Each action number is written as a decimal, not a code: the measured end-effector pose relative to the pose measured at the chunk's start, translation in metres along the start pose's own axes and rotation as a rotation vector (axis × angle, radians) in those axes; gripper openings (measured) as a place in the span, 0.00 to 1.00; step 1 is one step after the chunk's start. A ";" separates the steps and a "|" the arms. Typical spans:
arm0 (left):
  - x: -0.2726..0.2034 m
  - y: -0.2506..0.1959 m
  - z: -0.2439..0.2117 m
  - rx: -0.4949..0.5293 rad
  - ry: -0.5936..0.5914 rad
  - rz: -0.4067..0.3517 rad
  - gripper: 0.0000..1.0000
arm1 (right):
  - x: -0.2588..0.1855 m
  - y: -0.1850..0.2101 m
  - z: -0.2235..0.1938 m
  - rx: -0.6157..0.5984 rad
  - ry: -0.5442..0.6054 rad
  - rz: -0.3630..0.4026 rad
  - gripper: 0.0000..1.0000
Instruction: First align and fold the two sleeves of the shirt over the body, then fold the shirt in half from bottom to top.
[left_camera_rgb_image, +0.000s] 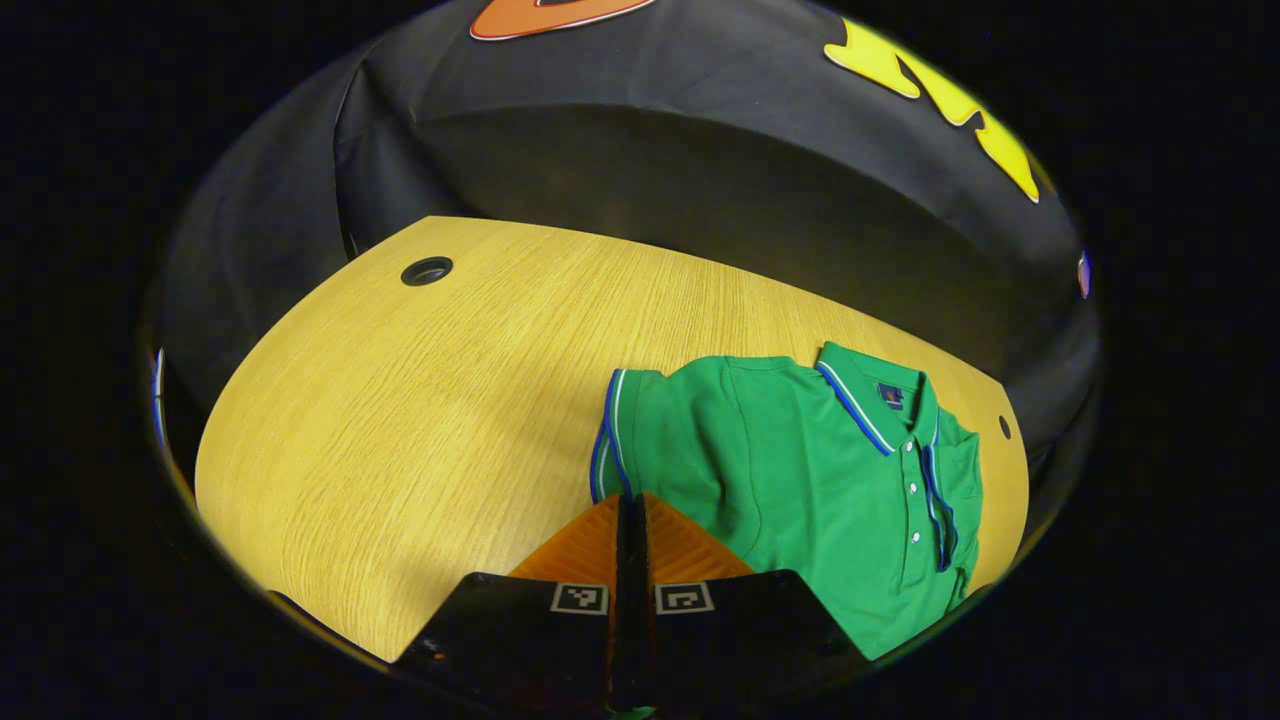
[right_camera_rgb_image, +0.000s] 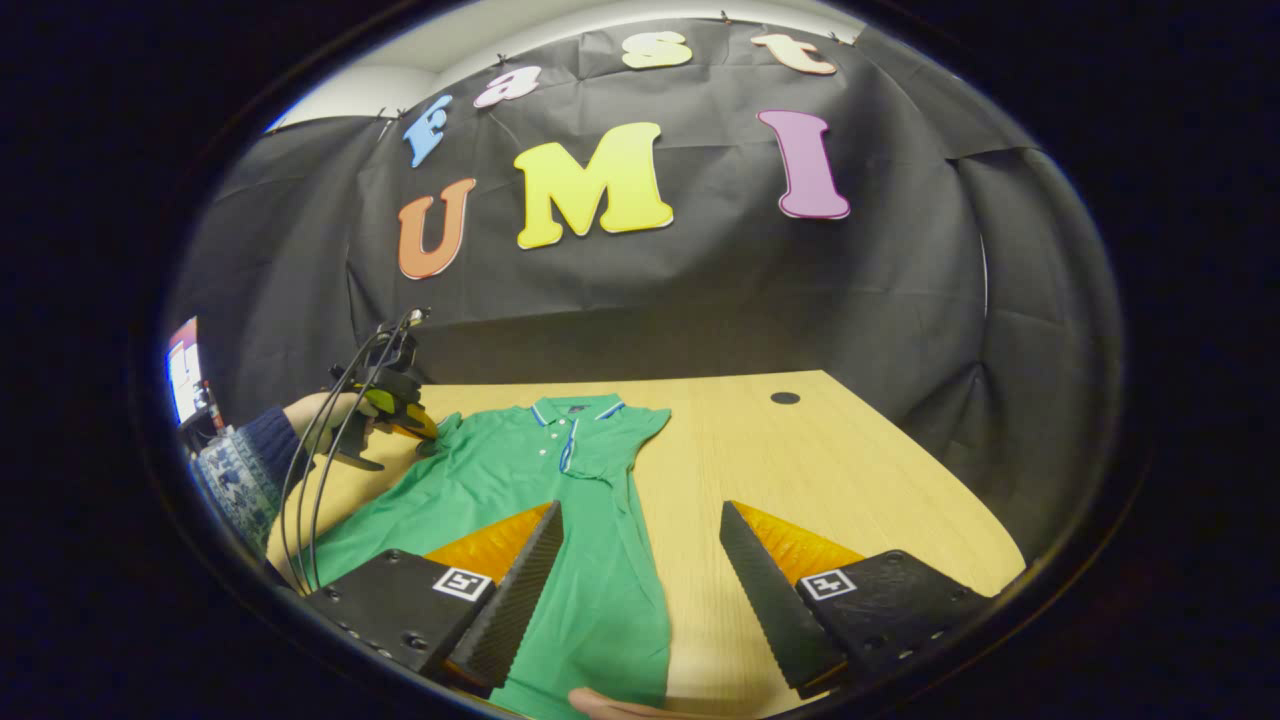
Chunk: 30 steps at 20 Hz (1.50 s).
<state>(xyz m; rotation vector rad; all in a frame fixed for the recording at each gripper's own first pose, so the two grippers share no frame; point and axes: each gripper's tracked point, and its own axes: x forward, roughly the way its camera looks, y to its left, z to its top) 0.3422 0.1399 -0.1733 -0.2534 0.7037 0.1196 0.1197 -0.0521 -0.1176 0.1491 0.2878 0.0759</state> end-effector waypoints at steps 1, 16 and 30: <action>-0.003 -0.004 0.000 -0.004 0.003 -0.012 0.03 | -0.001 -0.001 0.001 0.005 0.000 0.001 0.96; -0.041 -0.158 -0.008 0.145 0.002 -0.203 0.08 | -0.005 -0.018 -0.002 0.034 -0.009 -0.021 0.96; -0.212 -0.147 -0.002 0.241 -0.345 -0.204 1.00 | -0.067 0.013 0.015 -0.020 -0.102 -0.020 0.96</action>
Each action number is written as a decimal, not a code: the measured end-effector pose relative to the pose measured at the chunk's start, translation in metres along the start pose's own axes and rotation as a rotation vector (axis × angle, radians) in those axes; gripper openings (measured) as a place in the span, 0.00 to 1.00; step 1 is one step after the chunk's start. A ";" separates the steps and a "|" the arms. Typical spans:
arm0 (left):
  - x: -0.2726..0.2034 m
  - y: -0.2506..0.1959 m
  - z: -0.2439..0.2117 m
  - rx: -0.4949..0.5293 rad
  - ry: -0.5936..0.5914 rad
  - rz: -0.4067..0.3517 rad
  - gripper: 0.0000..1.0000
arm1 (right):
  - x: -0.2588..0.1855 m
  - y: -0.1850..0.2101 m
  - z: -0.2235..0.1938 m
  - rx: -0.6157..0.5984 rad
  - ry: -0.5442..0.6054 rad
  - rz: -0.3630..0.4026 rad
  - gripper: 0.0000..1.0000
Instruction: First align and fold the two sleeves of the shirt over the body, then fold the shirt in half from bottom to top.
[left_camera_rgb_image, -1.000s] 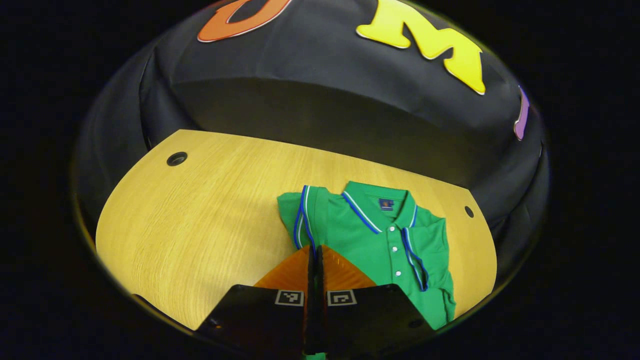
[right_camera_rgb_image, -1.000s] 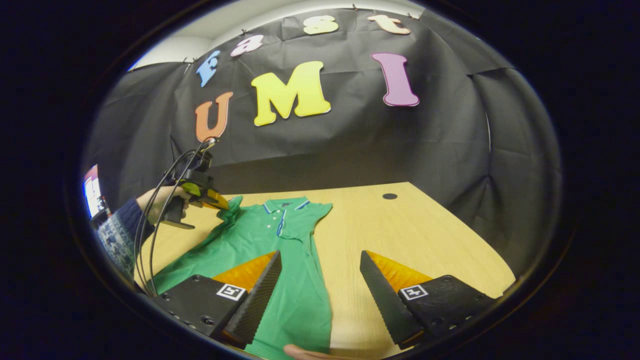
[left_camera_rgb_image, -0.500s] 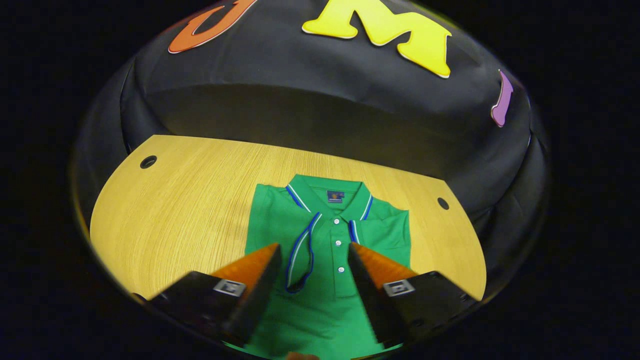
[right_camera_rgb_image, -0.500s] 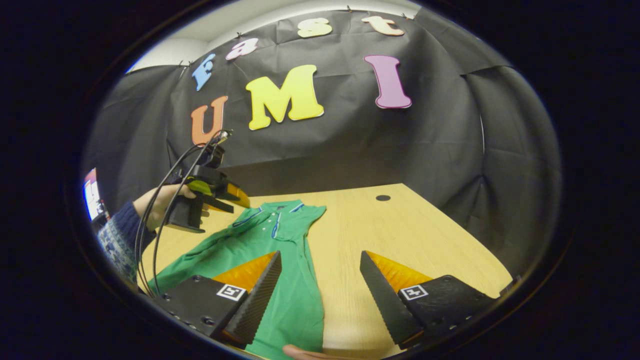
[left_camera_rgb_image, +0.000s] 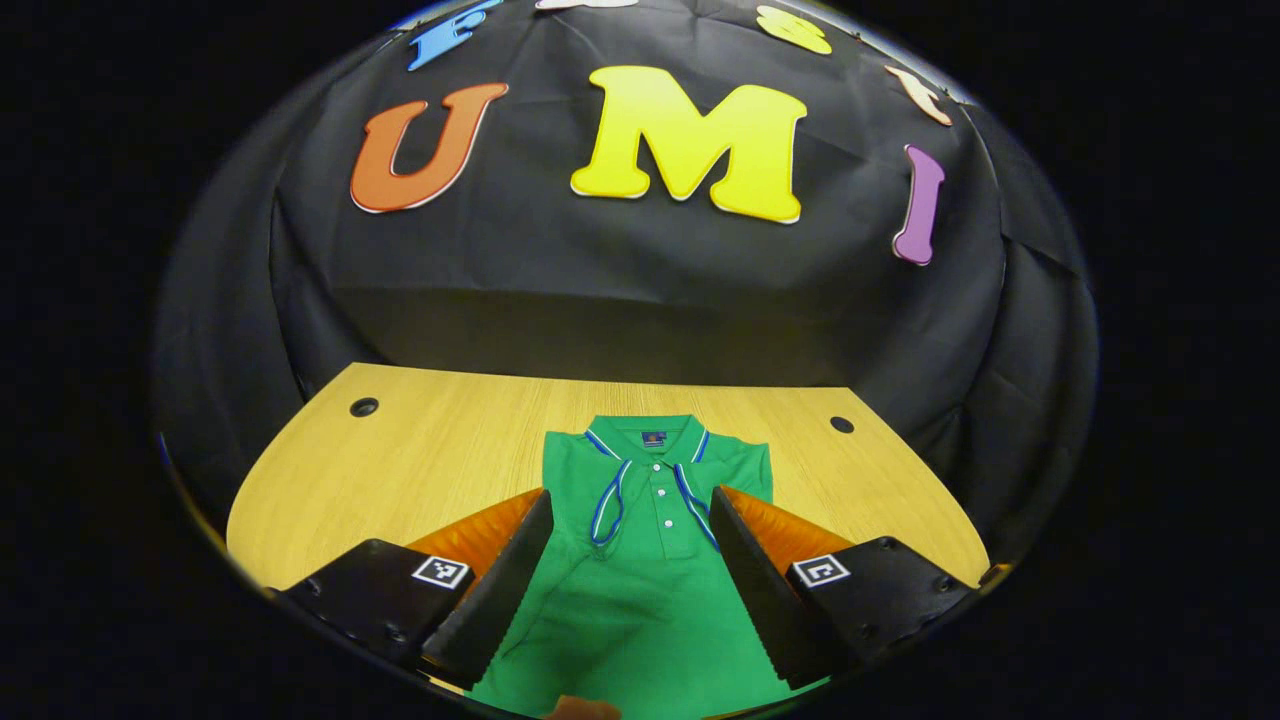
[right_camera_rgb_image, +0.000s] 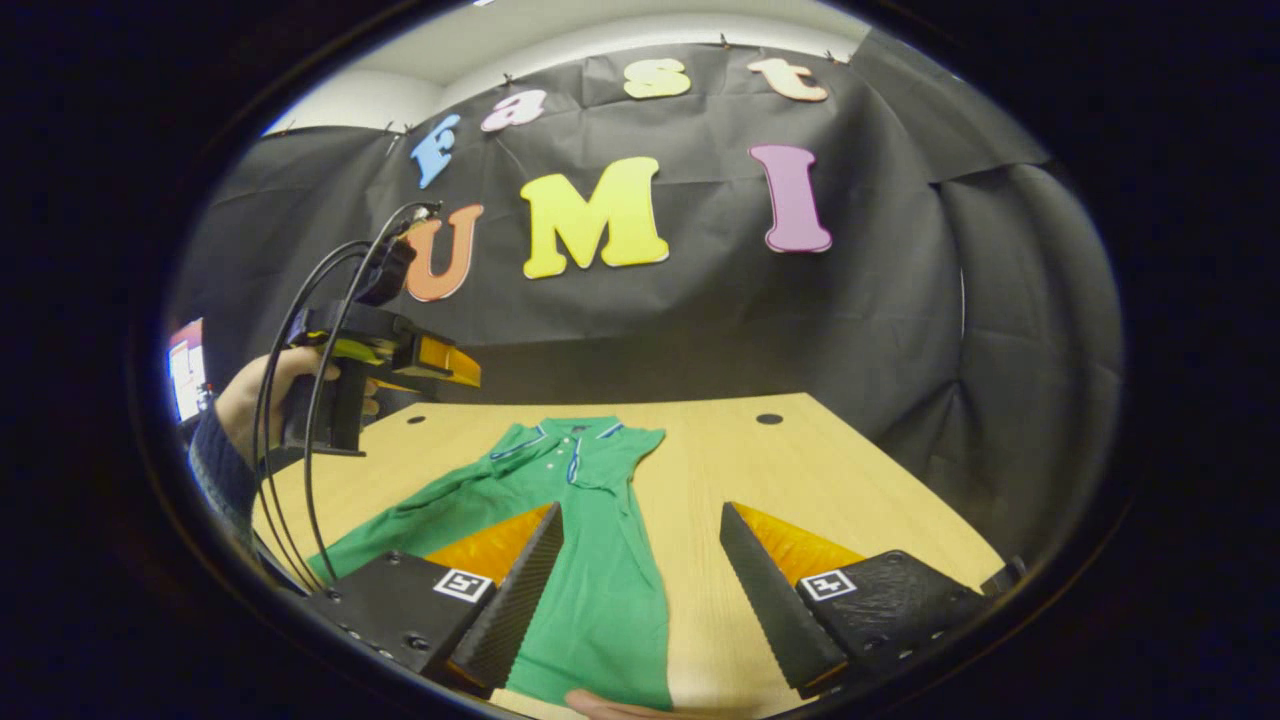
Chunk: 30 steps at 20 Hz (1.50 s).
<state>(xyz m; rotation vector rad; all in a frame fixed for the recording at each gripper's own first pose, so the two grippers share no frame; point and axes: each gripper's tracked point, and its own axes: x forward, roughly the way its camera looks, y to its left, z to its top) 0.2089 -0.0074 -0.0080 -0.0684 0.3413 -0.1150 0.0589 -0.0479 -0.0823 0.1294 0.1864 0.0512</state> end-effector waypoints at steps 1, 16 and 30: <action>-0.017 0.003 0.000 0.009 -0.027 0.008 1.00 | -0.010 0.003 0.005 -0.008 -0.016 0.000 0.96; -0.148 0.088 -0.192 0.024 0.015 0.121 1.00 | -0.046 -0.001 -0.075 -0.128 0.077 -0.055 0.96; -0.141 0.107 -0.262 0.037 0.165 0.144 0.86 | -0.025 -0.003 -0.166 -0.038 0.335 -0.053 0.94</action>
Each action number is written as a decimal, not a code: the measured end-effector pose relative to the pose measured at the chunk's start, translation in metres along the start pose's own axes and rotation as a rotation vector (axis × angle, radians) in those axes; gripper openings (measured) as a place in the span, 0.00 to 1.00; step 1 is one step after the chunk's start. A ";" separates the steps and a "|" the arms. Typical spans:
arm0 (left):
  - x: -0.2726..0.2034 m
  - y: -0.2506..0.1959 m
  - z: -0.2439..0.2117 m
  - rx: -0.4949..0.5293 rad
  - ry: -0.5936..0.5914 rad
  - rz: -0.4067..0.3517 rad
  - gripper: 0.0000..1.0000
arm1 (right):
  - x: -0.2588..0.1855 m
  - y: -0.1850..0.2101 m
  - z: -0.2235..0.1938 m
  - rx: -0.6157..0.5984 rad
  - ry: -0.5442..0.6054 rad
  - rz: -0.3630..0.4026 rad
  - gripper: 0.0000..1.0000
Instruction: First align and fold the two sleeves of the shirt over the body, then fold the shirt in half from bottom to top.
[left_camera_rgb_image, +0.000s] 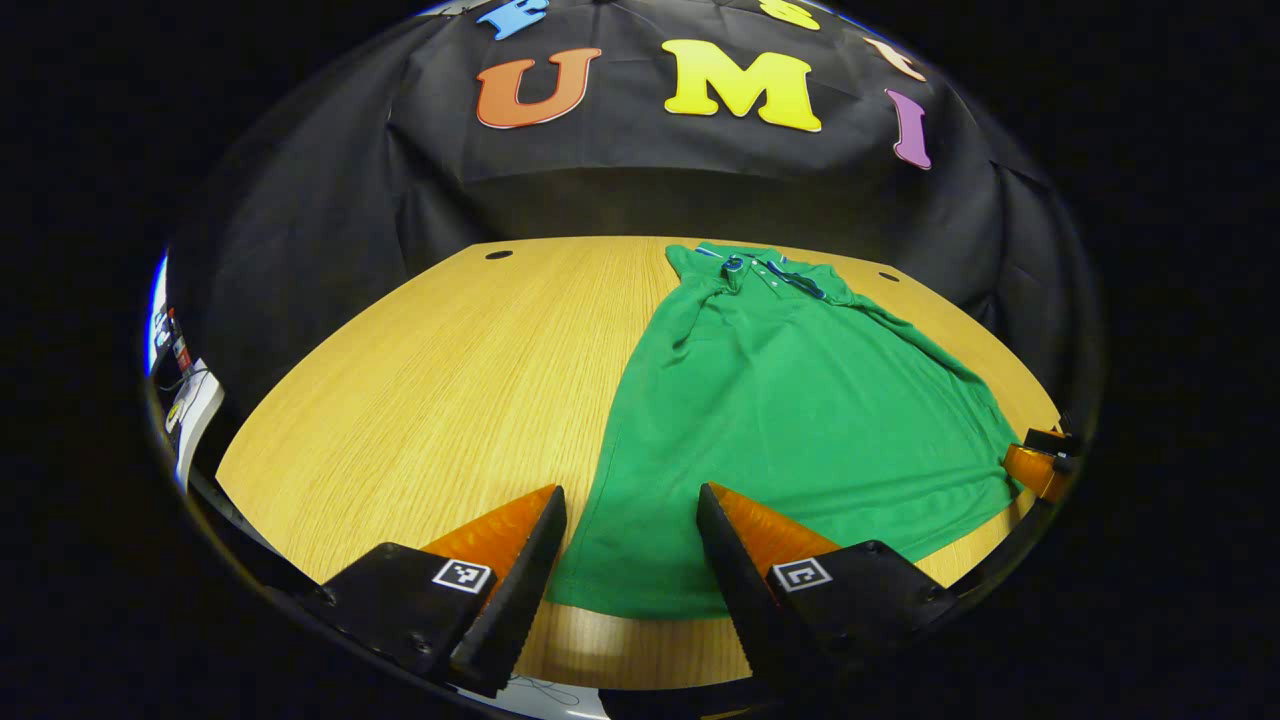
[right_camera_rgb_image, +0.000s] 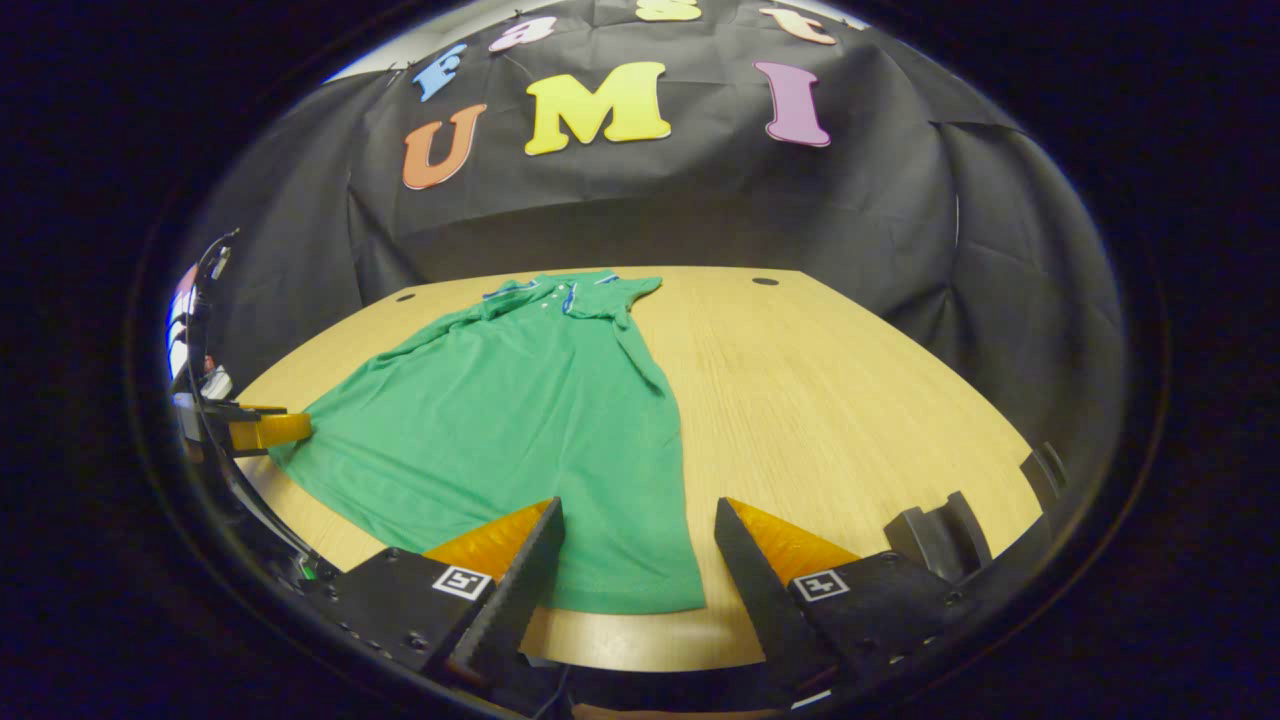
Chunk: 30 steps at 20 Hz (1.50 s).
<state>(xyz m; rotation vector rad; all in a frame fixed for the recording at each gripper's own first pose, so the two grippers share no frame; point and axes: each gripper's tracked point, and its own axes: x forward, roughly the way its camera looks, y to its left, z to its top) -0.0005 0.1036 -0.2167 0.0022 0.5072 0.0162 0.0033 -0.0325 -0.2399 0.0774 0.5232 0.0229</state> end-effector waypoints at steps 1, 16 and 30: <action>0.000 -0.002 -0.001 0.002 0.000 -0.009 0.84 | 0.001 0.001 0.000 -0.010 -0.001 0.002 0.94; 0.018 -0.024 0.021 -0.053 -0.082 -0.084 0.03 | 0.021 0.015 0.027 0.055 0.033 0.072 0.00; 0.053 -0.037 0.212 -0.047 -0.352 -0.099 0.03 | 0.061 0.012 0.197 0.038 -0.161 0.067 0.00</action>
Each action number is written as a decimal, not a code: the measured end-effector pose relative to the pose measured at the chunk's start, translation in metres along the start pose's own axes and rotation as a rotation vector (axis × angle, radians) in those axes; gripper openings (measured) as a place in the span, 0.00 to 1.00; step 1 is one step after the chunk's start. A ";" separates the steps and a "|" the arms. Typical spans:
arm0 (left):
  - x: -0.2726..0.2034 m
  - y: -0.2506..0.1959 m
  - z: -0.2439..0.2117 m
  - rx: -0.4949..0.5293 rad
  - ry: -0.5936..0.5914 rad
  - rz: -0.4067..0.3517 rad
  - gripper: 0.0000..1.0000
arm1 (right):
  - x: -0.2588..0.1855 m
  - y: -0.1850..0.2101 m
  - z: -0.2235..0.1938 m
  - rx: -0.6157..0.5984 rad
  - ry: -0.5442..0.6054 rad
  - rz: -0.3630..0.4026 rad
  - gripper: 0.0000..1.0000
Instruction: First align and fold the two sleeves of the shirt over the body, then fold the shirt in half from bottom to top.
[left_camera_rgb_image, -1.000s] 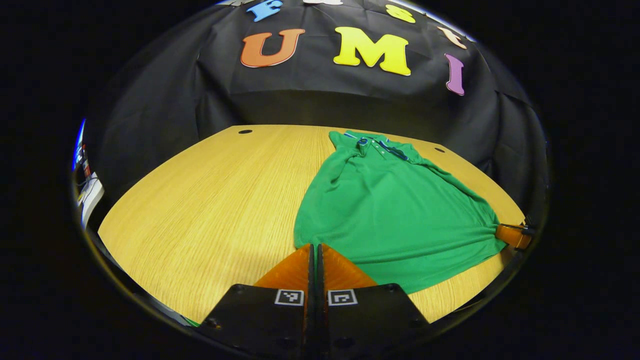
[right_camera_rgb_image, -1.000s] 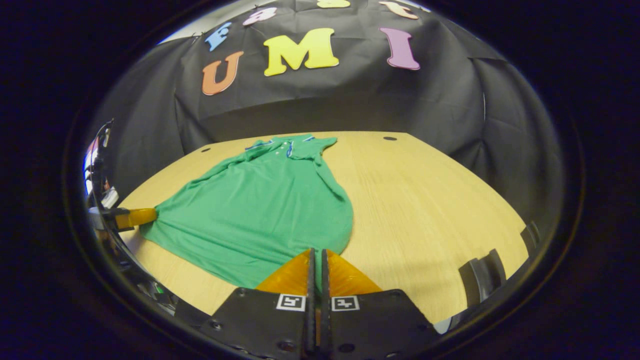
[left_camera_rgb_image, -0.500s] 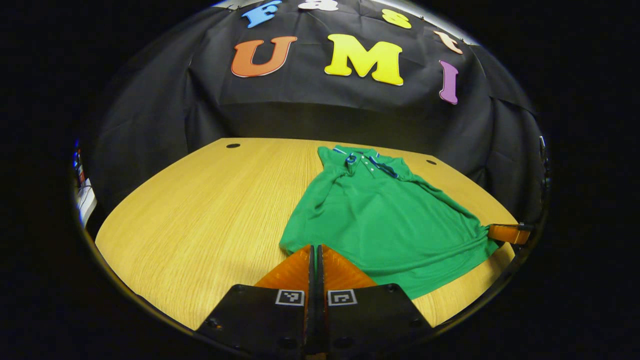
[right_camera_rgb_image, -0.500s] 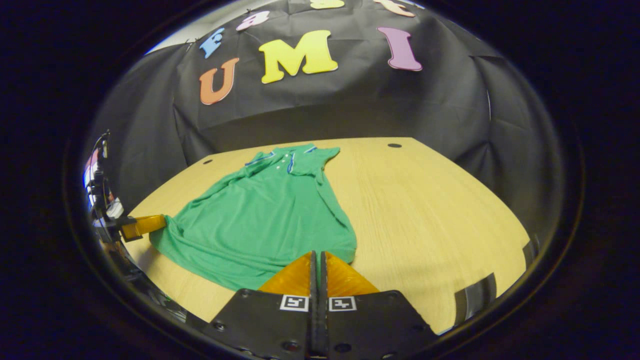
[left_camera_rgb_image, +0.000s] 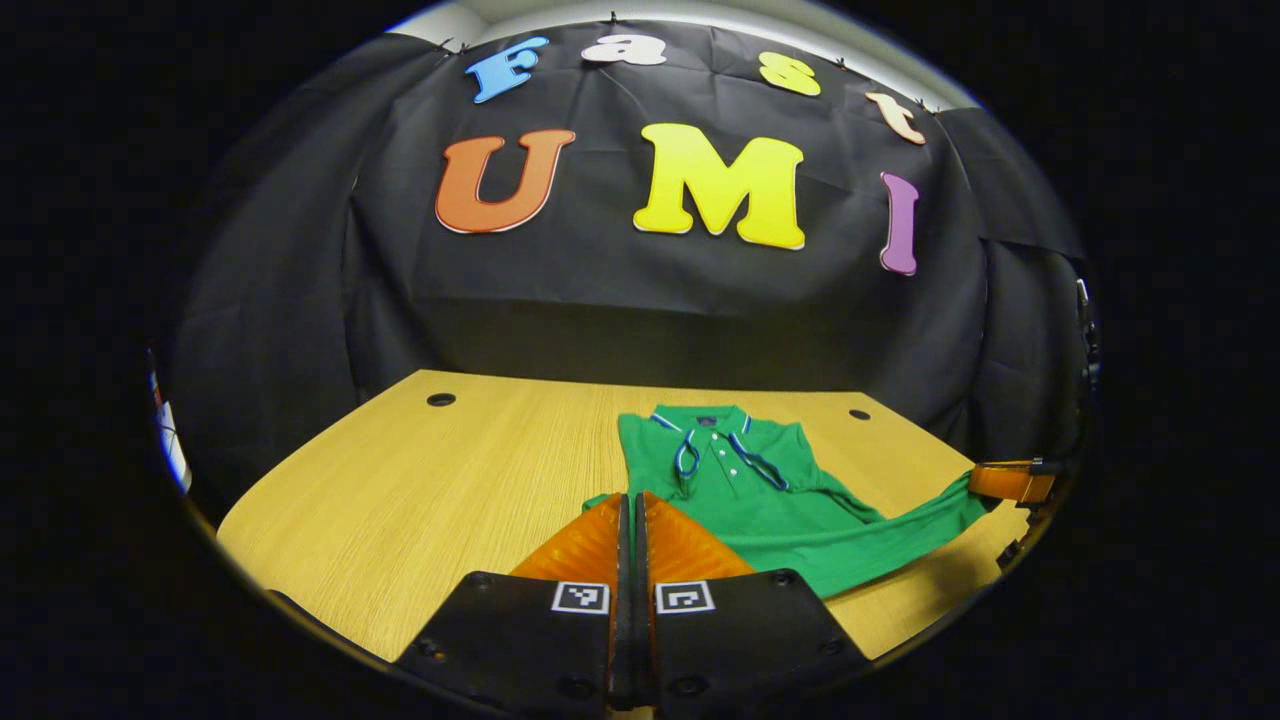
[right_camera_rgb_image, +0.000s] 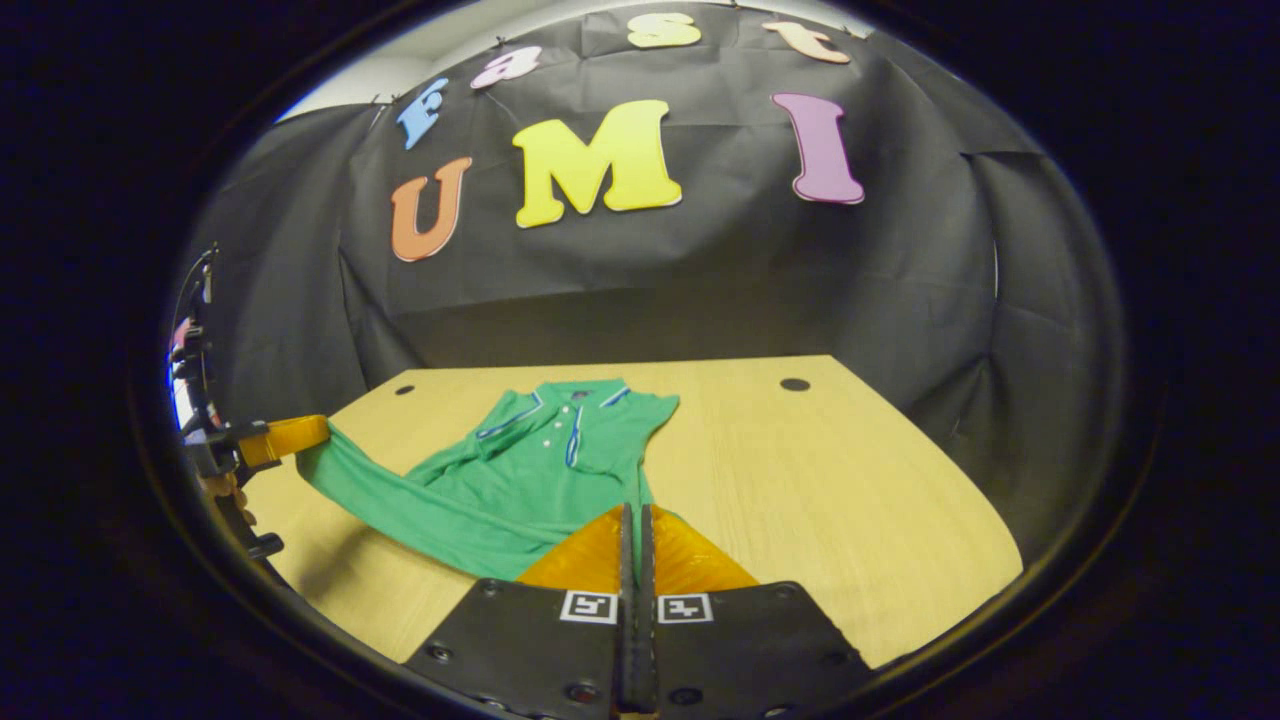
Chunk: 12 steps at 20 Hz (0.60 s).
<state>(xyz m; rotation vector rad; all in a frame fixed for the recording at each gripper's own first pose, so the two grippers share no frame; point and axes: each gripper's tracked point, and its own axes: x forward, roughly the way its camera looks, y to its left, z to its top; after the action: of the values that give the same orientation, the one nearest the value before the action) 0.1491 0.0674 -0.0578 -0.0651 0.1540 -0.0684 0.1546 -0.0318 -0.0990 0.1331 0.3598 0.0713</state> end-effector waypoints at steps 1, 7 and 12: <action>0.012 0.000 0.008 0.003 -0.012 0.004 0.03 | 0.011 0.002 0.015 0.002 -0.015 0.002 0.00; 0.098 0.013 0.054 0.024 -0.071 0.050 0.03 | 0.091 0.007 0.096 0.036 -0.104 0.013 0.00; 0.162 0.011 0.089 0.064 -0.126 0.044 0.03 | 0.165 -0.001 0.139 -0.020 -0.154 -0.034 0.00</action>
<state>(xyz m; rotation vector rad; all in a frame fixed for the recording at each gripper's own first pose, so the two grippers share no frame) 0.3232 0.0715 0.0047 -0.0025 0.0271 -0.0255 0.3580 -0.0335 -0.0268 0.1121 0.2070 0.0308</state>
